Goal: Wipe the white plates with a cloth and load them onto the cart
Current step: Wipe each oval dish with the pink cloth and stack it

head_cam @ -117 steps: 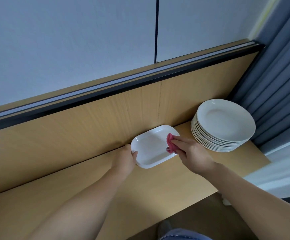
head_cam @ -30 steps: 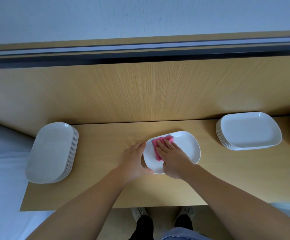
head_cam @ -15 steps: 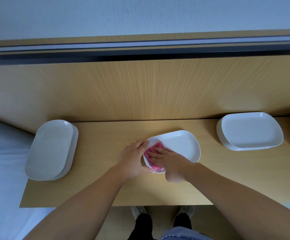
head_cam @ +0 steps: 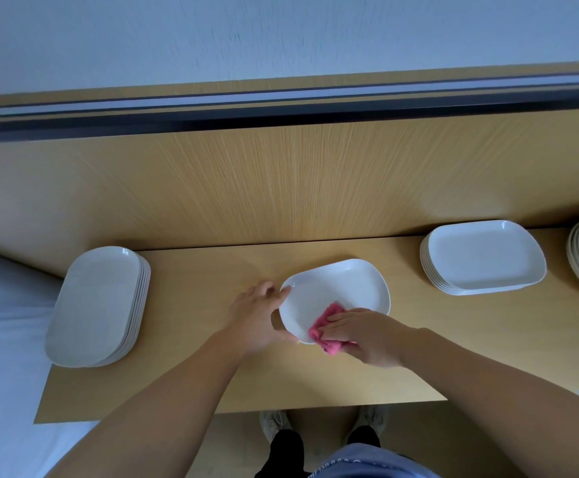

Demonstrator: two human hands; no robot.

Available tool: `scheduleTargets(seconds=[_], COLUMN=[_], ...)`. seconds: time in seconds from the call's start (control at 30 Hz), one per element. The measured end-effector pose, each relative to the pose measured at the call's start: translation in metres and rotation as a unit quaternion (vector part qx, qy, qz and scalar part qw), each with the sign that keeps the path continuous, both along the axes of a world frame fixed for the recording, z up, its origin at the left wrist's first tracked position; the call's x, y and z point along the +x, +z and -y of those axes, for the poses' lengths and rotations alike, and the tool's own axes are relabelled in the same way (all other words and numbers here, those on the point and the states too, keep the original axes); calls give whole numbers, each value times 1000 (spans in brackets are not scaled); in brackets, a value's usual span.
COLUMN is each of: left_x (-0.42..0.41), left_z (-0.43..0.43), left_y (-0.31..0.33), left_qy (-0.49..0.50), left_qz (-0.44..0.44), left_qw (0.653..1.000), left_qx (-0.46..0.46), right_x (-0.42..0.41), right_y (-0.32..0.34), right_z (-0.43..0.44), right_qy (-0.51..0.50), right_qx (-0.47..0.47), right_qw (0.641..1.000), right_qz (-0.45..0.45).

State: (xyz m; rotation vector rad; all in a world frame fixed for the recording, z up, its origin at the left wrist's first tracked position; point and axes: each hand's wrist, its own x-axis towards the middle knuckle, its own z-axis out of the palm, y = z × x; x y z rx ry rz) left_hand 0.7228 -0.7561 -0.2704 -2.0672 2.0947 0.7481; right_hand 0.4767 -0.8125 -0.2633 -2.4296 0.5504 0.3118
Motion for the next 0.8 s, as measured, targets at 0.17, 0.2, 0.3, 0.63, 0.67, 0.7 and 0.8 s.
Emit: scheduleTargets(seconds=[0.17,0.2,0.3,0.63,0.67,0.7,0.8], left_x=[-2,-1,1,-7,-8,-9,-11], left_z=[1,1,0,-4,-3,-2,0], left_y=[1,2,2,-4,-2,-1,1], left_qy=[-13,-19,-63,-112,-123,-138,-167], left_qz=[9,10,-4,-56,-54,-49,-20], left_qw=[1000,1000,997,992,991,989,986], left_qx=[4,-2,-32,-17,-14,-9,2], right_x=[-8,-11,-15,22,22,20,10], right_y=[-1,0,2,-14,-16,-18,-17], right_z=[8,12,30,40,42,42,45], right_qy=[-16,-21,-33,31,28,22,-17], right_qx=[-37,-56,-142,-228,-222,-219,-212], right_qw=[999,998,987,973,974,975,974], right_qz=[-14,-2,61,-4,-22,-35,-75])
